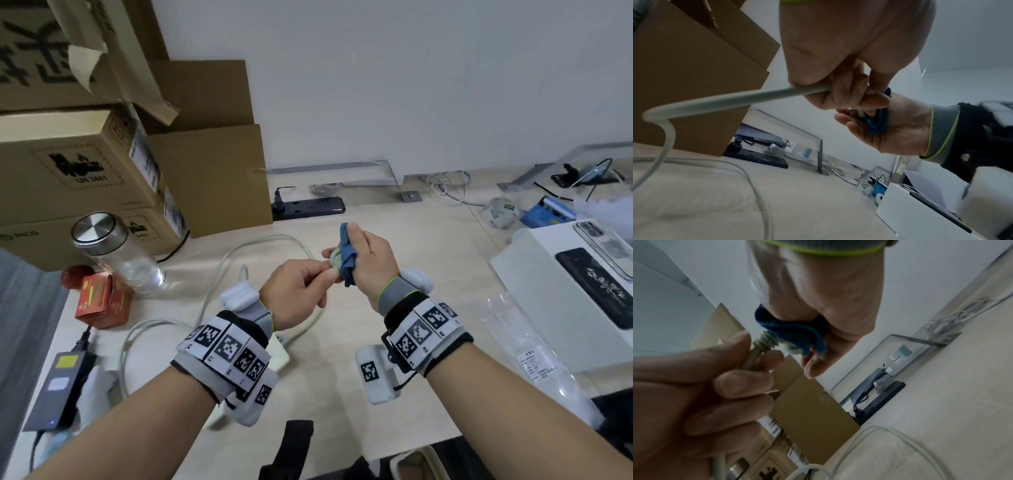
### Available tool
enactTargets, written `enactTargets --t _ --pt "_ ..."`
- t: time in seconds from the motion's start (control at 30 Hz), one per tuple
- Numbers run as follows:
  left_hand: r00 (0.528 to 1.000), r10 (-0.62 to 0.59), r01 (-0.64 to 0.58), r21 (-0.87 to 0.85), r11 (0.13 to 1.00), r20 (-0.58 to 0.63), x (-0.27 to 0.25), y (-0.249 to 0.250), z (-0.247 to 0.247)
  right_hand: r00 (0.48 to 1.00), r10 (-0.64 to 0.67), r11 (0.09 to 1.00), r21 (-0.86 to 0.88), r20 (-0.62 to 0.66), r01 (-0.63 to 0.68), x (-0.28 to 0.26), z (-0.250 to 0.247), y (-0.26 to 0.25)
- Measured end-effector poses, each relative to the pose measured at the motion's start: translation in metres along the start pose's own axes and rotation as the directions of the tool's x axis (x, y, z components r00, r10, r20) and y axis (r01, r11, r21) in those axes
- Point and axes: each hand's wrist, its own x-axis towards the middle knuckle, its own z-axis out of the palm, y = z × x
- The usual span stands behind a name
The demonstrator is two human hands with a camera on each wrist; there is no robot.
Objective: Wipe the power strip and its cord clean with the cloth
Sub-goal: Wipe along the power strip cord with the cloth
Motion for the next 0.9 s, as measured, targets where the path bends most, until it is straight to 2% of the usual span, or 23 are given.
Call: enactTargets --t 0.07,0.13,0.17,0.23,0.27,0.3,0.33,0.37,0.4,0.43,0.47,0.53,0.57,0.63,0.67,0.7,0.77,0.8,0.9 --pt "0.998 -0.012 0.012 0.014 1.000 0.062 0.002 0.003 0.000 0.982 0.184 0.970 0.158 0.031 -0.186 0.002 0.001 -0.004" --pt "0.999 -0.040 0.041 -0.034 0.999 0.033 0.004 0.003 -0.002 0.923 0.363 0.832 0.402 0.125 -0.382 0.007 -0.006 -0.007" --pt "0.998 -0.062 0.063 -0.080 0.995 0.008 0.004 0.001 -0.003 0.909 0.385 0.763 0.500 0.156 -0.409 0.008 -0.012 -0.008" --pt "0.995 -0.095 0.090 -0.126 0.988 -0.032 0.002 -0.002 -0.004 0.916 0.366 0.663 0.643 0.168 -0.383 0.010 -0.025 -0.007" --pt "0.993 -0.112 0.106 -0.127 0.986 -0.043 0.001 -0.003 -0.004 0.923 0.330 0.632 0.680 0.197 -0.371 0.009 -0.029 -0.009" --pt "0.990 -0.132 0.125 -0.125 0.984 -0.048 0.001 -0.004 -0.004 0.935 0.285 0.655 0.669 0.212 -0.351 0.005 -0.029 -0.011" --pt "0.988 -0.149 0.143 -0.128 0.981 -0.043 0.001 -0.003 -0.004 0.954 0.215 0.752 0.589 0.208 -0.297 0.001 -0.028 -0.012" --pt "0.986 -0.164 0.159 -0.135 0.978 -0.026 0.001 -0.003 -0.004 0.978 0.106 0.898 0.406 0.179 -0.172 -0.003 -0.025 -0.010" --pt "0.984 -0.180 0.179 -0.144 0.973 0.006 0.001 -0.001 -0.004 0.981 -0.030 0.988 0.155 0.190 0.001 -0.010 -0.019 -0.008" --pt "0.979 -0.200 0.205 -0.154 0.967 0.046 0.002 0.001 -0.004 0.961 -0.162 0.979 -0.082 0.226 0.185 -0.014 -0.015 -0.002" --pt "0.971 -0.222 0.234 -0.165 0.958 0.087 0.003 0.005 -0.005 0.934 -0.256 0.917 -0.243 0.251 0.316 -0.019 -0.012 0.004" --pt "0.951 -0.268 0.295 -0.201 0.934 0.153 0.003 0.012 -0.009 0.879 -0.415 0.791 -0.384 0.234 0.476 -0.022 -0.014 0.009" --pt "0.943 -0.284 0.317 -0.212 0.924 0.172 0.003 0.013 -0.012 0.825 -0.506 0.708 -0.424 0.252 0.564 -0.023 -0.018 0.011" --pt "0.937 -0.290 0.329 -0.213 0.920 0.194 0.003 0.013 -0.018 0.706 -0.600 0.526 -0.480 0.375 0.702 -0.022 -0.024 0.014" --pt "0.938 -0.281 0.321 -0.201 0.926 0.202 0.003 0.013 -0.019 0.678 -0.601 0.475 -0.492 0.423 0.729 -0.022 -0.025 0.012" --pt "0.941 -0.266 0.305 -0.184 0.934 0.209 0.003 0.014 -0.019 0.679 -0.581 0.457 -0.511 0.448 0.728 -0.022 -0.025 0.010" --pt "0.950 -0.236 0.272 -0.173 0.946 0.204 0.003 0.018 -0.016 0.729 -0.540 0.490 -0.547 0.421 0.679 -0.026 -0.024 0.003" --pt "0.957 -0.223 0.258 -0.189 0.948 0.186 0.004 0.020 -0.015 0.759 -0.529 0.539 -0.541 0.379 0.646 -0.029 -0.021 -0.002" --pt "0.969 -0.190 0.228 -0.274 0.934 0.157 0.008 0.023 -0.013 0.861 -0.462 0.762 -0.401 0.212 0.508 -0.032 -0.014 -0.010"
